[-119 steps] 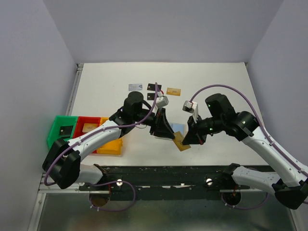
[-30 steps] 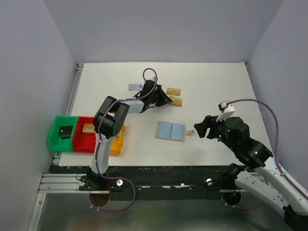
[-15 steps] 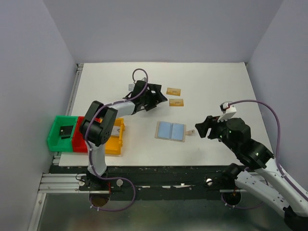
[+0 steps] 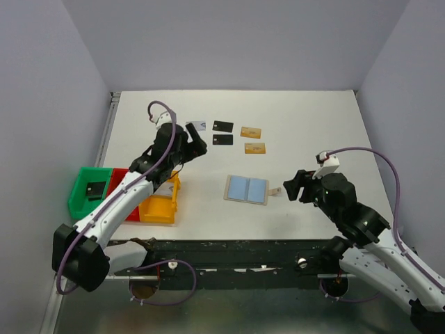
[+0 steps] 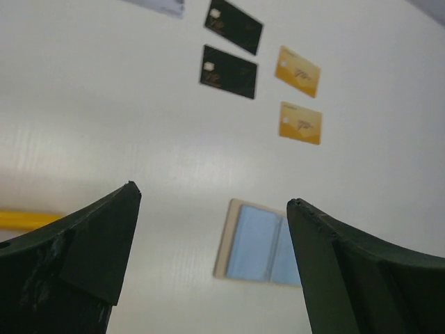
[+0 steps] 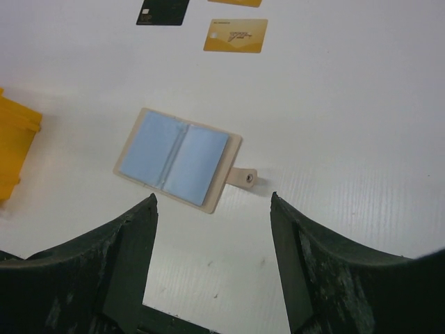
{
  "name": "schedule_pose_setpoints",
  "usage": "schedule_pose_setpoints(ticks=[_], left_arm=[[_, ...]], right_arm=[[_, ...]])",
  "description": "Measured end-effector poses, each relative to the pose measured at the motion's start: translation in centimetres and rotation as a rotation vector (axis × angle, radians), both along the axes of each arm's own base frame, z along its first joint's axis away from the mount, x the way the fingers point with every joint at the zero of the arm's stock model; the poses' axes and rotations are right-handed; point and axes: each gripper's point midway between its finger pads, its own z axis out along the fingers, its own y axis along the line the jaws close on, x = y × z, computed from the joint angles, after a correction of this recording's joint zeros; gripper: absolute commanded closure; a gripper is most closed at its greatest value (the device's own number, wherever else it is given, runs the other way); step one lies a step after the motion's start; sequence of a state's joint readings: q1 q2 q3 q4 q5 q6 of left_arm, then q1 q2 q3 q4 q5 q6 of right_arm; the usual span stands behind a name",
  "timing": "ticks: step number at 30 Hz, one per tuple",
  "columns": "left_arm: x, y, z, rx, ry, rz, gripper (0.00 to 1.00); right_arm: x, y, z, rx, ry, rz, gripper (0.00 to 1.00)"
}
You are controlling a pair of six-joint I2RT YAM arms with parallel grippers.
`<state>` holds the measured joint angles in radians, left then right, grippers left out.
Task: Take the credit cards out of the card holder
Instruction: Reset both arms
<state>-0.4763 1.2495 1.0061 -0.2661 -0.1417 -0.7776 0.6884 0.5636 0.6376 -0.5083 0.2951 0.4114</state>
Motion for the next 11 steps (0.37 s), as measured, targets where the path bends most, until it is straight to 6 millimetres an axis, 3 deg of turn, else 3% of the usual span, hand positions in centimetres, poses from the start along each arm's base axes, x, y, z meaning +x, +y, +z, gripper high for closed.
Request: schedule_pose_setpoints(ticks=[2,4,7,11], left_arm=[[-2.1,2.2,-1.5,0.049,0.047,0.049,0.01],[-4.4,4.2,-4.2,0.102,0.123,0.092,0.01],[-7.3,6.0,-7.4,0.151,0.205,0.113,0.01],[-8.9,7.2,-8.3,0.183,0.238,0.125,0.01]], right_arm=[[0.2,0.0,-0.3,-0.007,0.004,-0.007,0.26],[0.4,0.0,-0.4,-0.011,0.005,-0.013,0.26],[0.8,0.3,-0.7,-0.016,0.016,-0.021,0.27],[1.0,0.4,-1.1,-0.024,0.027,-0.021,0.26]])
